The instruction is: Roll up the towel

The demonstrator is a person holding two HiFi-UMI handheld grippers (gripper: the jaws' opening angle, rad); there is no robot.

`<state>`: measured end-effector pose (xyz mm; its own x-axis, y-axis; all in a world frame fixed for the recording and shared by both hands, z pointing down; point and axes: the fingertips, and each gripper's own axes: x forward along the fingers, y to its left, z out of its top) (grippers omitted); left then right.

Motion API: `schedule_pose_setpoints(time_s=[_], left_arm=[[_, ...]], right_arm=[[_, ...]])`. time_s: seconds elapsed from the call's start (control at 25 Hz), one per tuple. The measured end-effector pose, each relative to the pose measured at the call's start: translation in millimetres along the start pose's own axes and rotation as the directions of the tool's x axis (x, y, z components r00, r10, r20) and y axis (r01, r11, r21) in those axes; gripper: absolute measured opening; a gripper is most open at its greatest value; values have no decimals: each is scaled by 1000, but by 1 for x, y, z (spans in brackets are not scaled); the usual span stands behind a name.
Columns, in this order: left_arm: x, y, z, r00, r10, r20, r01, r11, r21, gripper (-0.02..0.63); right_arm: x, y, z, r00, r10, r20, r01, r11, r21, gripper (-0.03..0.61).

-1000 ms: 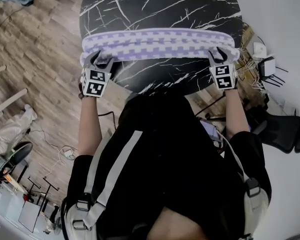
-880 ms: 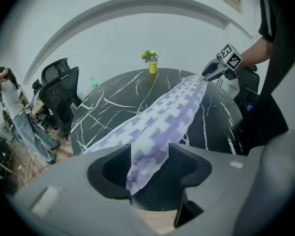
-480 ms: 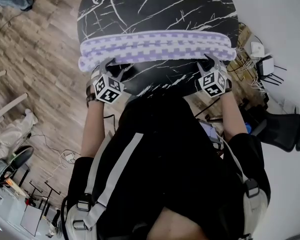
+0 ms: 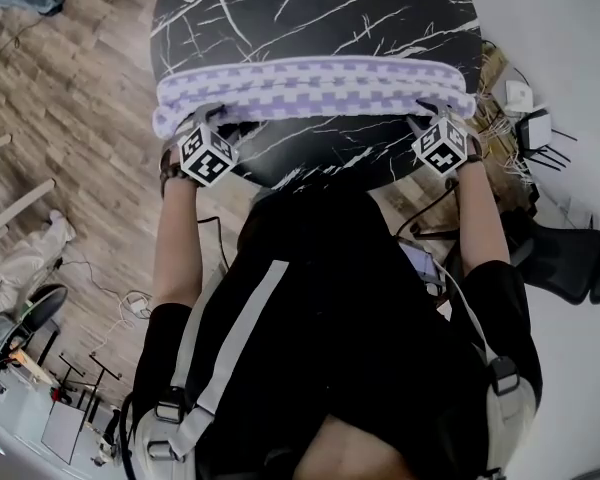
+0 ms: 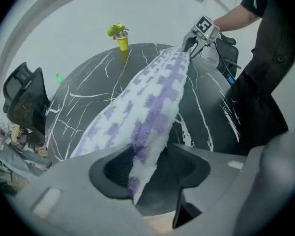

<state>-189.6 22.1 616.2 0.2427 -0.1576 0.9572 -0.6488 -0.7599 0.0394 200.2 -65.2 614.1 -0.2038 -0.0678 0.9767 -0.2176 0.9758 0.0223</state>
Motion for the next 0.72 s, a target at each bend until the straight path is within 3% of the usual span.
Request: schedule_pose_setpoints(time_s=[0.04,0.08,0.28,0.44,0.72], left_arm=[[0,4,0,1000,-3,8,3,1000,-9,190],[-1,7,0,1000,-8,13,8,1000,-18,156],[-1,10,1,1000,-18,-12,17,1000,-17,143],[-6,6,1,1000,6,0,-6,1000,-17,81],[-20,-33,-19,995,-96,-6,96,995,-13,71]], right_arm=[[0,-2,0,1000,12,-8,-12,1000,-1,150],[0,-5,1,1000,19,-19,-19,1000,-8,104],[3,-8,1,998,9,-57,-12,998,-55,89],[-3,1,-3,999,-23,-48,21,999,-39,49],[-18,49,-22,994,73,-80,-75,997,-19,51]])
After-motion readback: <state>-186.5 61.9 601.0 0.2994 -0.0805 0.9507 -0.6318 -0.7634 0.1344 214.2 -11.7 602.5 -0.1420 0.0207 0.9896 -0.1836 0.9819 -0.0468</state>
